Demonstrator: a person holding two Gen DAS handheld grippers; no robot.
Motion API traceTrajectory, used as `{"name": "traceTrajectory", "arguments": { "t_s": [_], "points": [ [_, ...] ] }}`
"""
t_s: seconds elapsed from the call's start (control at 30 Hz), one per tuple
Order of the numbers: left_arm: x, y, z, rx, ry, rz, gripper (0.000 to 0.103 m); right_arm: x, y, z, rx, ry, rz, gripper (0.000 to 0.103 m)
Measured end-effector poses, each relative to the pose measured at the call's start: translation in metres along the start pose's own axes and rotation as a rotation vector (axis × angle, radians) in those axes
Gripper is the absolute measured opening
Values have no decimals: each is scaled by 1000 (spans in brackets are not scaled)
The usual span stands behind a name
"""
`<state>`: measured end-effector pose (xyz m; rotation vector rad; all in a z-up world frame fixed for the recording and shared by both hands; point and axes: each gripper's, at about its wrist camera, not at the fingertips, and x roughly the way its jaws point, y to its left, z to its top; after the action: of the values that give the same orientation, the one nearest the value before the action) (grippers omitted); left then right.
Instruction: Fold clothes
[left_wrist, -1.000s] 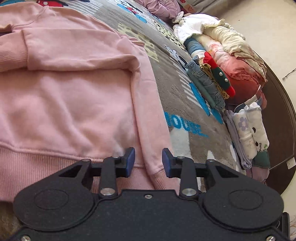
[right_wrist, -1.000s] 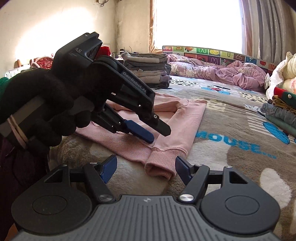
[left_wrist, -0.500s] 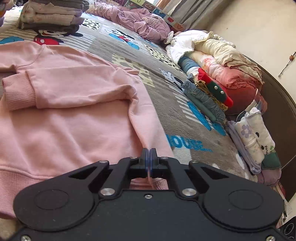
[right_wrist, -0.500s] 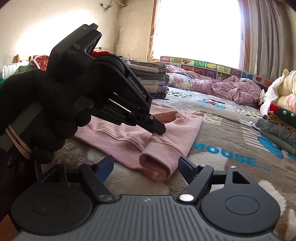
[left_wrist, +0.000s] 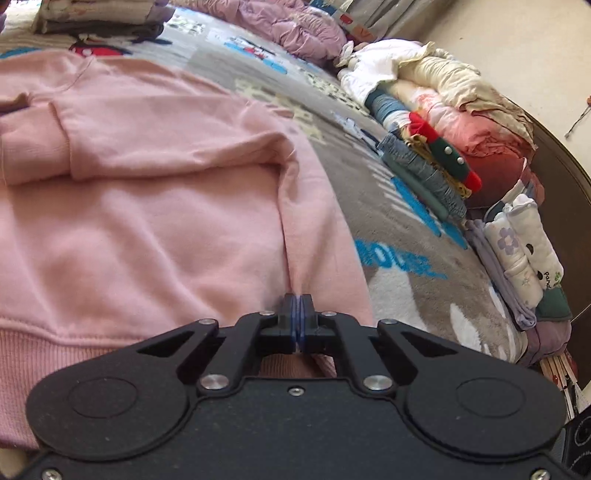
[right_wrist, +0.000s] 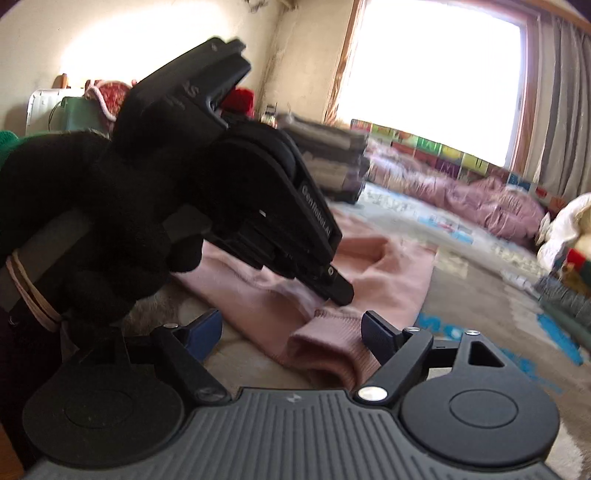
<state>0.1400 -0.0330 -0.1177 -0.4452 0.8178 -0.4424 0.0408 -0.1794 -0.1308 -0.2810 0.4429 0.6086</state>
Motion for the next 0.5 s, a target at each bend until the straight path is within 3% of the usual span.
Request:
{"name": "traceTrajectory", "arguments": {
  "t_s": [0.1, 0.2, 0.3, 0.4, 0.5],
  "points": [
    [-8, -3, 4, 39, -29, 3, 2, -3, 0, 1, -5, 38, 29, 85],
    [-15, -3, 13, 40, -72, -16, 2, -9, 5, 1, -56, 11, 17, 84],
    [-14, -2, 30, 41, -91, -26, 6, -4, 3, -1, -20, -18, 22, 85],
    [-8, -4, 46, 59, -89, -37, 8, 5, 3, -5, 7, 7, 57, 100],
    [-3, -16, 49, 122, -65, -124, 9, 1, 8, -3, -13, -3, 53, 101]
  ]
}}
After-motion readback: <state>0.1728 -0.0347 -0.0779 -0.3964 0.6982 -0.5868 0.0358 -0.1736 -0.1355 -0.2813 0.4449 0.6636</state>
